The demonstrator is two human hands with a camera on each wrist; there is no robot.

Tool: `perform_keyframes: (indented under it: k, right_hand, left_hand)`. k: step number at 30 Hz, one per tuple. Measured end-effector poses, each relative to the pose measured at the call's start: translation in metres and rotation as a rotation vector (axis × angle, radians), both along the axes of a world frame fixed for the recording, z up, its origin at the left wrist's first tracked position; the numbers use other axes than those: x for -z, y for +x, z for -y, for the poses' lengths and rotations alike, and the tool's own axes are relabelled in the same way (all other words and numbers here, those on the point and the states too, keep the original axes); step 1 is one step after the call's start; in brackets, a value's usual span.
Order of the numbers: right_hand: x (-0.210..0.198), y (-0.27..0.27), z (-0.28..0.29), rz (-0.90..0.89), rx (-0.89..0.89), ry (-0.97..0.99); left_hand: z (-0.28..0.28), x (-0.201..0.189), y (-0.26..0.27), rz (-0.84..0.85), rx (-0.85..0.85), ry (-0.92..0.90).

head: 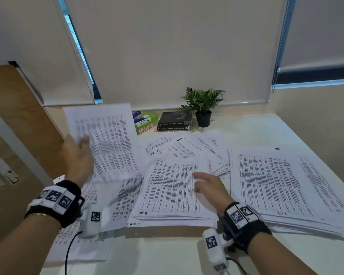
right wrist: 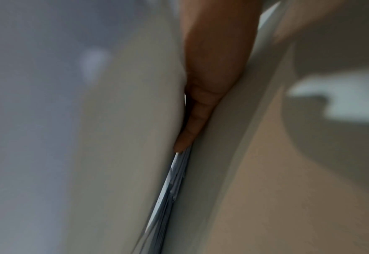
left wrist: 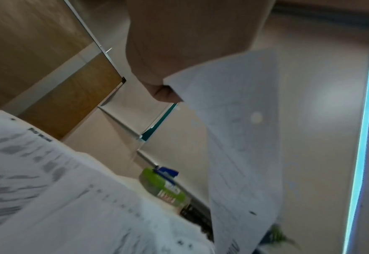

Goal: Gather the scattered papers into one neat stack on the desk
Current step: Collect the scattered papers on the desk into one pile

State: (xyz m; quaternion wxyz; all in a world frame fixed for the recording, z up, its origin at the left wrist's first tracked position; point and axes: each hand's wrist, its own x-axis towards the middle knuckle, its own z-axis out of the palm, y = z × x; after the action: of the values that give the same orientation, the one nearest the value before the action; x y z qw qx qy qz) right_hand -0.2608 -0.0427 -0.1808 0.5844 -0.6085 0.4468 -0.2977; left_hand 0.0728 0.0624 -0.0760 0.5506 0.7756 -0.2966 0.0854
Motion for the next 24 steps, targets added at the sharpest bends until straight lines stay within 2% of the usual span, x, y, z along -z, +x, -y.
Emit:
perform_keyframes:
  k: [2, 5, 9, 12, 15, 17, 20, 22, 24]
  right_hand:
    - [0.001, 0.002, -0.001, -0.029, -0.009, 0.003]
    - [0.000, 0.005, -0.001, 0.050, -0.014, 0.092]
    - [-0.004, 0.005, 0.000, 0.028, -0.006, 0.064]
    - [-0.014, 0.002, -0.004, 0.084, 0.040, 0.170]
    - [-0.016, 0.001, -0.003, 0.171, 0.060, 0.275]
    - [-0.014, 0.002, -0.002, 0.104, 0.052, 0.249]
    - [-0.005, 0.001, 0.005, -0.026, 0.029, 0.052]
    - [0.006, 0.002, 0.010, -0.013, 0.009, 0.010]
    - [0.012, 0.001, 0.013, 0.034, 0.013, 0.038]
  left_hand:
    - [0.001, -0.020, -0.001, -0.086, 0.019, -0.181]
    - [0.008, -0.022, -0.016, -0.214, 0.109, -0.217]
    - [0.023, 0.016, -0.051, -0.150, 0.255, 0.020]
    - [0.032, 0.055, -0.077, -0.182, 0.358, 0.264]
    - [0.038, 0.076, -0.097, -0.261, 0.488, 0.458]
    - [0.041, 0.079, -0.093, -0.260, 0.562, 0.564]
    - [0.044, 0.076, -0.072, -0.243, 0.669, 0.651]
    - [0.043, 0.073, -0.047, -0.148, 0.627, 0.672]
    - [0.042, 0.070, -0.014, -0.007, 0.481, 0.718]
